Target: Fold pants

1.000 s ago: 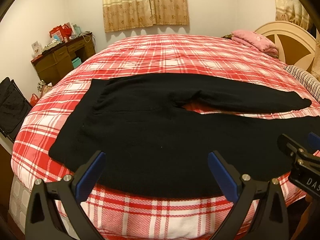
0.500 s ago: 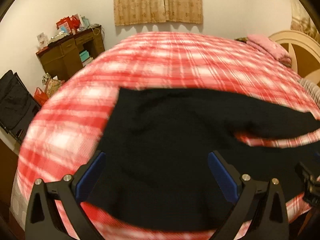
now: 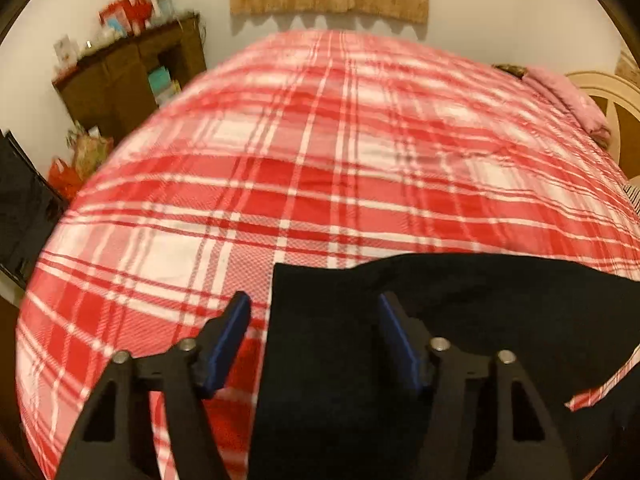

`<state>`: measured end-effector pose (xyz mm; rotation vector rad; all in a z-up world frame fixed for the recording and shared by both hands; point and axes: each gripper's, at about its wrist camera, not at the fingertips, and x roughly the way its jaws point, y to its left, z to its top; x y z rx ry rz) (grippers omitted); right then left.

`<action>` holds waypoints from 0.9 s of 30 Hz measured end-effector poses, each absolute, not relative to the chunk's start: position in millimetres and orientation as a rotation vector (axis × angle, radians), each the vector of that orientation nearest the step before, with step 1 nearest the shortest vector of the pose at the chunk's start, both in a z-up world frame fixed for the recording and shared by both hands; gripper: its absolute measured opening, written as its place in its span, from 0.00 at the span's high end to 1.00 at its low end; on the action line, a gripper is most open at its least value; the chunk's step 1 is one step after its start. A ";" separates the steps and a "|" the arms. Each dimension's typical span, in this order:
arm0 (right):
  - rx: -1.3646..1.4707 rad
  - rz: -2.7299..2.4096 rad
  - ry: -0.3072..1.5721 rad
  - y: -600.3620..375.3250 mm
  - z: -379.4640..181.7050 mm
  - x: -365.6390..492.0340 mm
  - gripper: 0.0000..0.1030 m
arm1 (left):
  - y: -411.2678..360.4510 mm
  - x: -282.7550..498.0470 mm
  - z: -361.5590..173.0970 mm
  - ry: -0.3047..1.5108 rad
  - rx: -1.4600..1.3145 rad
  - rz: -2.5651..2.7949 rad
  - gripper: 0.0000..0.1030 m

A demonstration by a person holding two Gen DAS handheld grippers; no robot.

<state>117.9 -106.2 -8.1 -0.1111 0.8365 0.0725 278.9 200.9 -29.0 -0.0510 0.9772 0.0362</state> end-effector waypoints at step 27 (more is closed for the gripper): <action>-0.240 0.345 1.060 -132.1 -38.9 307.6 0.96 | 190.3 289.9 -37.5 0.964 -0.059 -0.037 0.85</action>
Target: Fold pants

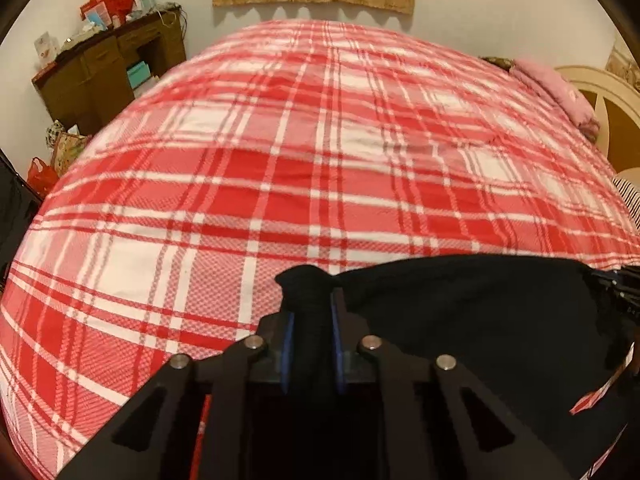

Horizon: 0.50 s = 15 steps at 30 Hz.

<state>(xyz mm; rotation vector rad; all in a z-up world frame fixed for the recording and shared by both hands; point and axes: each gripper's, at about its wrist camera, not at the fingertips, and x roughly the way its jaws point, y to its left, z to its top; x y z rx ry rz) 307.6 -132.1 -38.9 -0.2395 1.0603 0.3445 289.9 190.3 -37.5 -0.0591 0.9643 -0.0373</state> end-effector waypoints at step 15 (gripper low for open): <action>-0.182 0.415 0.731 -137.5 72.1 86.8 0.96 | 213.4 118.3 66.9 0.591 -0.172 -0.117 0.84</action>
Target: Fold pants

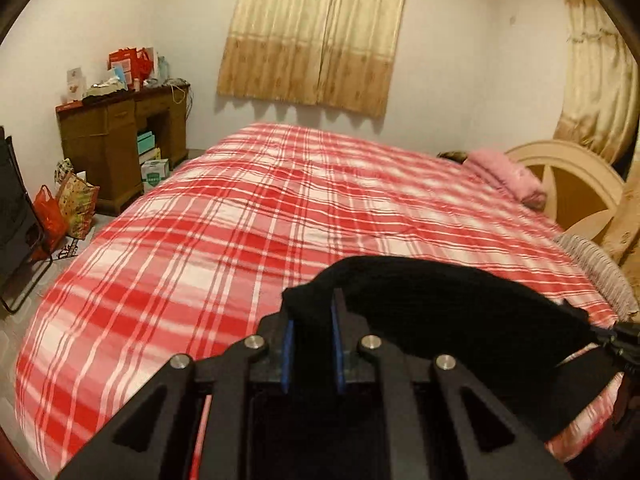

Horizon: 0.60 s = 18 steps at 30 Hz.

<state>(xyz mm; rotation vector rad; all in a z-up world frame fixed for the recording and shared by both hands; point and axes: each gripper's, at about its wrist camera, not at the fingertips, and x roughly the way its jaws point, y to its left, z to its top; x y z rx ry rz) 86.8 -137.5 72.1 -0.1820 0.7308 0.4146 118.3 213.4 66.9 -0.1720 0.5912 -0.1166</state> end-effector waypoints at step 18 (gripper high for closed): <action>-0.218 0.449 0.910 -124.2 -47.1 12.4 0.44 | 262.1 25.6 -41.8 0.773 -0.026 0.135 0.21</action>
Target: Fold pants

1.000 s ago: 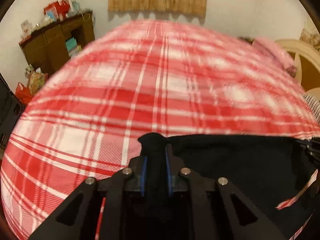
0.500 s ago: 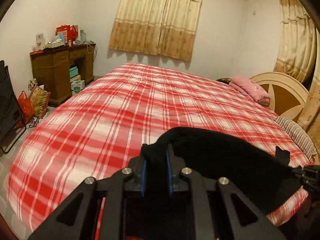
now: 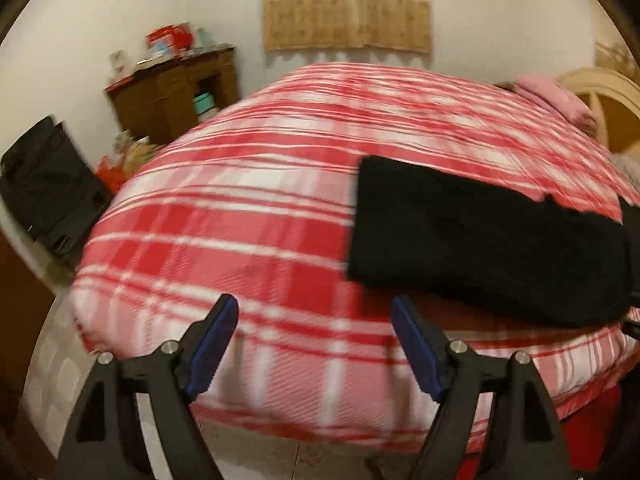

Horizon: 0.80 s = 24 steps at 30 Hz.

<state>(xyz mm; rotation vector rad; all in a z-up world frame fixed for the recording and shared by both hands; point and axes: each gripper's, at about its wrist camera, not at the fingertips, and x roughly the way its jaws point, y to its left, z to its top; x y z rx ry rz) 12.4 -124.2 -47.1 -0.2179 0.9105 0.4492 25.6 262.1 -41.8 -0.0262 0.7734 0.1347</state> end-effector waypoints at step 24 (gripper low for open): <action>0.020 0.573 0.856 -71.8 -12.2 129.8 0.44 | 190.8 32.8 -12.8 0.642 -0.267 -0.046 0.21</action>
